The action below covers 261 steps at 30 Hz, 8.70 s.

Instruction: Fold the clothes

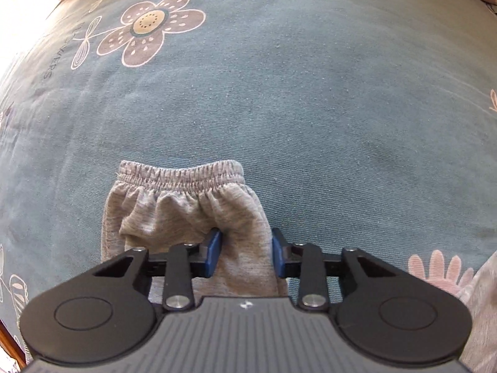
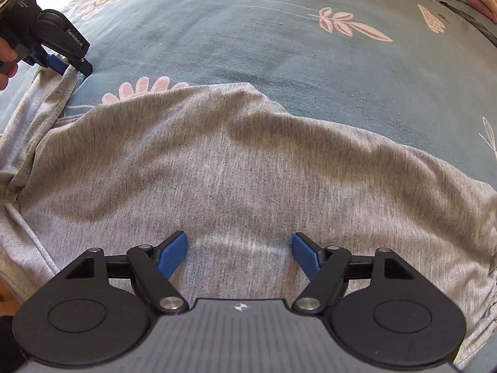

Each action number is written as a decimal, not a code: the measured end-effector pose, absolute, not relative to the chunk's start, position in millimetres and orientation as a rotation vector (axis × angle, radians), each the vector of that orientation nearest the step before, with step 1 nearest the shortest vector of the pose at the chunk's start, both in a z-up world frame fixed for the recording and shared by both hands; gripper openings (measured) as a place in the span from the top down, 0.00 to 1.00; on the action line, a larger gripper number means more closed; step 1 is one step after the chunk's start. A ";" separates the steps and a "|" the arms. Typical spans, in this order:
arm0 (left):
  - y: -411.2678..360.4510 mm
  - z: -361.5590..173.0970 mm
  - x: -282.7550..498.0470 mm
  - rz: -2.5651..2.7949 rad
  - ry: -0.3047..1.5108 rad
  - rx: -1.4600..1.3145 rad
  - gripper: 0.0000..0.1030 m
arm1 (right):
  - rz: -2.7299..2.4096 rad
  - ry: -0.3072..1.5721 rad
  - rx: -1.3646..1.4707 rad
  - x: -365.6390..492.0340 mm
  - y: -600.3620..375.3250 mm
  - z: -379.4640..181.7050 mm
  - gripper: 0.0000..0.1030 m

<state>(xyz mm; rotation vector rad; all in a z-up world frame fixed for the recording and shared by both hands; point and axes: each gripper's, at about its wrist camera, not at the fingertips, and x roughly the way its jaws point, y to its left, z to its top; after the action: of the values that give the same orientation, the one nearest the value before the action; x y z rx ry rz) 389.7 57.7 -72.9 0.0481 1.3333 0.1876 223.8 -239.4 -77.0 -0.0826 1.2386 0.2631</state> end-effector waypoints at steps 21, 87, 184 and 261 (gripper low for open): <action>151.5 21.5 286.1 0.173 1.289 -0.111 0.97 | 0.275 1.149 -0.276 240.9 -238.6 -40.9 0.24; 325.3 -53.1 203.2 0.063 1.255 -0.003 0.66 | 0.831 1.066 -0.445 296.3 -18.2 -5.3 0.25; 210.5 -70.3 196.2 -0.295 1.136 -0.274 0.53 | 1.281 0.988 -0.688 267.9 38.9 -55.7 0.82; 214.1 -61.8 180.9 -0.291 1.180 -0.229 0.36 | 0.962 1.231 -0.324 247.8 17.4 -62.6 0.60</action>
<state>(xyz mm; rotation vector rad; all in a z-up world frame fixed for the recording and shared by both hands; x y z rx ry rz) 180.9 214.1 -61.8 -0.2292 1.1796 -0.2909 247.8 17.4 -62.6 -0.3237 1.2313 0.9619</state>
